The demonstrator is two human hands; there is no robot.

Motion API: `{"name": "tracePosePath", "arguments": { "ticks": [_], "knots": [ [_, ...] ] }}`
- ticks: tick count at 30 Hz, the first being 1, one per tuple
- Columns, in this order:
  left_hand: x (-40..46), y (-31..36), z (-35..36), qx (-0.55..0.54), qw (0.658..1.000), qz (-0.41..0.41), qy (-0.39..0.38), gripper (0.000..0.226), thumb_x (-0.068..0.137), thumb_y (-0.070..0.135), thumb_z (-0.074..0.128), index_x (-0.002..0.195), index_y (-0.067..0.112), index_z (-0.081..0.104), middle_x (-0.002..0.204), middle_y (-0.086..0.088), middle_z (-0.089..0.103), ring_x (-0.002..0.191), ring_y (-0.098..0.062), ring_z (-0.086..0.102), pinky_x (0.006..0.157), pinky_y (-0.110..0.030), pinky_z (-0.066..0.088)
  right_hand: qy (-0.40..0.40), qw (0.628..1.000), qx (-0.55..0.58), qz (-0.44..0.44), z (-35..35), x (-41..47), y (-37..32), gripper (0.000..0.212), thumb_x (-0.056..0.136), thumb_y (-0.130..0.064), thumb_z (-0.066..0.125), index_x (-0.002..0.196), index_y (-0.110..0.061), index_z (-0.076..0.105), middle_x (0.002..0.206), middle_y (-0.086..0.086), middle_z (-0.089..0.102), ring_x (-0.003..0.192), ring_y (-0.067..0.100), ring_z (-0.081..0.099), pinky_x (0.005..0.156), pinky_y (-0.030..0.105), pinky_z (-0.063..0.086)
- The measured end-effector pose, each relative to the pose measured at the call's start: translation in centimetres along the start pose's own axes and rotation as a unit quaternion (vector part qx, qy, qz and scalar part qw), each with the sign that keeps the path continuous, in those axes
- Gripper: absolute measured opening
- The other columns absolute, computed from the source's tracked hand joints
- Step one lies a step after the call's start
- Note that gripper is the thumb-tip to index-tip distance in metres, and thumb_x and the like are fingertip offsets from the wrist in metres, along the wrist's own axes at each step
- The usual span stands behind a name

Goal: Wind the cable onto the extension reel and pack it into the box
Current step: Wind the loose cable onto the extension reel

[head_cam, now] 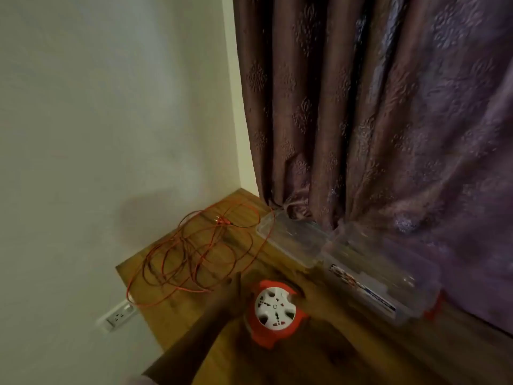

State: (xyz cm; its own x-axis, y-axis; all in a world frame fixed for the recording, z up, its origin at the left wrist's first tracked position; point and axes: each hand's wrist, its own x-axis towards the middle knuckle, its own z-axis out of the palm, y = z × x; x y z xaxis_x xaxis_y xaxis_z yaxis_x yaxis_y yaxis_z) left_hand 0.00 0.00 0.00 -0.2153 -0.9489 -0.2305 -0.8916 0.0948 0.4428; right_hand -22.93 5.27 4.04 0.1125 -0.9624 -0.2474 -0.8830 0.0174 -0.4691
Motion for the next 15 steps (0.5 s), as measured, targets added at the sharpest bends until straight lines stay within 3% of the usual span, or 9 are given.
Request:
{"name": "tracePosePath", "arguments": {
  "ticks": [3, 5, 8, 11, 13, 15],
  "knots": [
    [-0.6, -0.1, 1.4, -0.002, 0.999, 0.031, -0.034, 0.051, 0.094, 0.042, 0.043, 0.142, 0.028, 0.032, 0.139, -0.007, 0.045, 0.120, -0.023, 0.049, 0.096, -0.036, 0.042, -0.026, 0.993, 0.093, 0.075, 1.5, -0.7, 0.5, 0.066, 0.093, -0.037, 0.053, 0.149, -0.021, 0.021, 0.149, 0.010, 0.038, 0.131, 0.027, 0.045, 0.103, 0.040, 0.045],
    [-0.6, 0.1, 2.2, -0.034, 0.999, 0.021, -0.033, 0.048, 0.091, 0.043, 0.048, 0.135, 0.023, 0.044, 0.130, -0.008, 0.053, 0.114, -0.022, 0.054, 0.094, -0.037, 0.046, -0.035, 0.985, 0.131, 0.105, 2.2, -0.6, 0.8, 0.065, 0.095, -0.033, 0.052, 0.149, -0.019, 0.020, 0.151, 0.011, 0.034, 0.135, 0.028, 0.040, 0.107, 0.041, 0.041],
    [0.0, 1.1, 2.4, -0.085, 0.996, -0.008, -0.035, 0.040, 0.087, 0.040, 0.057, 0.115, 0.012, 0.060, 0.112, -0.009, 0.066, 0.095, -0.017, 0.062, 0.079, -0.032, 0.050, -0.016, 0.978, 0.171, 0.118, 2.7, 0.1, 1.0, 0.059, 0.096, -0.028, 0.049, 0.148, -0.017, 0.024, 0.149, 0.011, 0.038, 0.133, 0.026, 0.042, 0.106, 0.040, 0.042],
    [0.7, 1.5, 2.7, -0.141, 0.990, -0.006, -0.020, 0.029, 0.093, 0.033, 0.052, 0.103, 0.011, 0.067, 0.093, -0.008, 0.072, 0.079, -0.015, 0.066, 0.065, -0.026, 0.048, 0.002, 0.968, 0.207, 0.139, 3.8, 0.8, 1.6, 0.054, 0.098, -0.023, 0.046, 0.147, -0.014, 0.026, 0.147, 0.012, 0.039, 0.131, 0.026, 0.045, 0.103, 0.035, 0.045],
    [0.9, 1.4, 2.5, -0.220, 0.975, -0.027, -0.027, 0.025, 0.093, 0.033, 0.053, 0.098, 0.015, 0.069, 0.070, 0.004, 0.069, 0.057, -0.002, 0.062, 0.051, -0.017, 0.044, 0.031, 0.963, 0.227, 0.142, 4.3, 1.2, 2.0, 0.050, 0.098, -0.022, 0.045, 0.145, -0.014, 0.030, 0.144, 0.012, 0.043, 0.127, 0.025, 0.049, 0.099, 0.035, 0.048],
    [1.4, 1.1, 2.1, -0.328, 0.940, -0.063, -0.071, 0.021, 0.090, 0.035, 0.058, 0.092, 0.017, 0.069, 0.057, 0.007, 0.064, 0.048, -0.002, 0.059, 0.045, -0.017, 0.044, 0.060, 0.957, 0.249, 0.137, 4.5, 1.4, 2.4, 0.049, 0.098, -0.023, 0.046, 0.144, -0.015, 0.030, 0.141, 0.013, 0.046, 0.121, 0.026, 0.054, 0.095, 0.040, 0.052]
  ]
}}
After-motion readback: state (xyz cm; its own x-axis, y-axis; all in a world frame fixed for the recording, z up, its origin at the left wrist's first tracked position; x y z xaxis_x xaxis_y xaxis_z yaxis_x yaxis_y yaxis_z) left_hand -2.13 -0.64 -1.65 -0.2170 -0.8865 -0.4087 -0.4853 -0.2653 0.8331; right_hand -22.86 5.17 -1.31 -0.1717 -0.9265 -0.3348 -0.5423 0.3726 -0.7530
